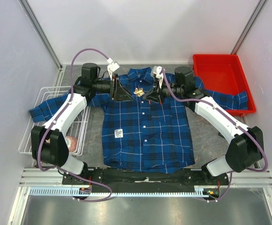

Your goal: Pin the brooch onto the clothing

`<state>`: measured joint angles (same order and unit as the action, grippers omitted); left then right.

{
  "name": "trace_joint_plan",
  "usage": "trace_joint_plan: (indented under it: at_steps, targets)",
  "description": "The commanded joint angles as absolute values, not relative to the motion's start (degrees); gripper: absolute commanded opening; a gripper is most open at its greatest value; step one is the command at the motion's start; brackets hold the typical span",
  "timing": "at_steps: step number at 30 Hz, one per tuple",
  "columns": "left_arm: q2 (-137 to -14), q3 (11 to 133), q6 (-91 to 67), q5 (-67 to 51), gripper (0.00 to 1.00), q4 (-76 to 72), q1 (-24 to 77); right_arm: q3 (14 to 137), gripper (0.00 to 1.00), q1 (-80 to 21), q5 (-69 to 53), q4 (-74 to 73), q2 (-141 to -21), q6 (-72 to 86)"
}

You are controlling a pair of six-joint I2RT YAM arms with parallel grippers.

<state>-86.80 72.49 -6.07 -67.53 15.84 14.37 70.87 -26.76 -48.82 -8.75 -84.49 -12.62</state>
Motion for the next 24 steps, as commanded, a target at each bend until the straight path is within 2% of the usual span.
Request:
trace_joint_plan:
  at_steps: [1,7,16,20,24]
  targets:
    - [-84.6,71.7,-16.7,-71.7,0.66,0.4,15.1,73.0,0.0,-26.8,-51.2,-7.4,-83.0,-11.9]
    - [-84.7,72.5,-15.9,-69.3,0.66,0.4,16.5,73.2,0.0,-27.5,-51.6,-8.0,-83.2,-12.0]
    - [-85.2,73.4,-11.7,-67.1,0.57,4.8,17.7,74.4,0.0,-29.3,-51.2,-11.3,-83.8,-14.9]
    - [-85.0,73.2,-11.1,-67.8,0.47,5.5,17.7,74.8,0.0,-29.7,-50.9,-12.1,-84.2,-15.5]
    - [-84.8,73.5,-7.9,-68.6,0.48,8.7,17.8,75.7,0.0,-30.1,-50.9,-13.6,-84.7,-16.4]
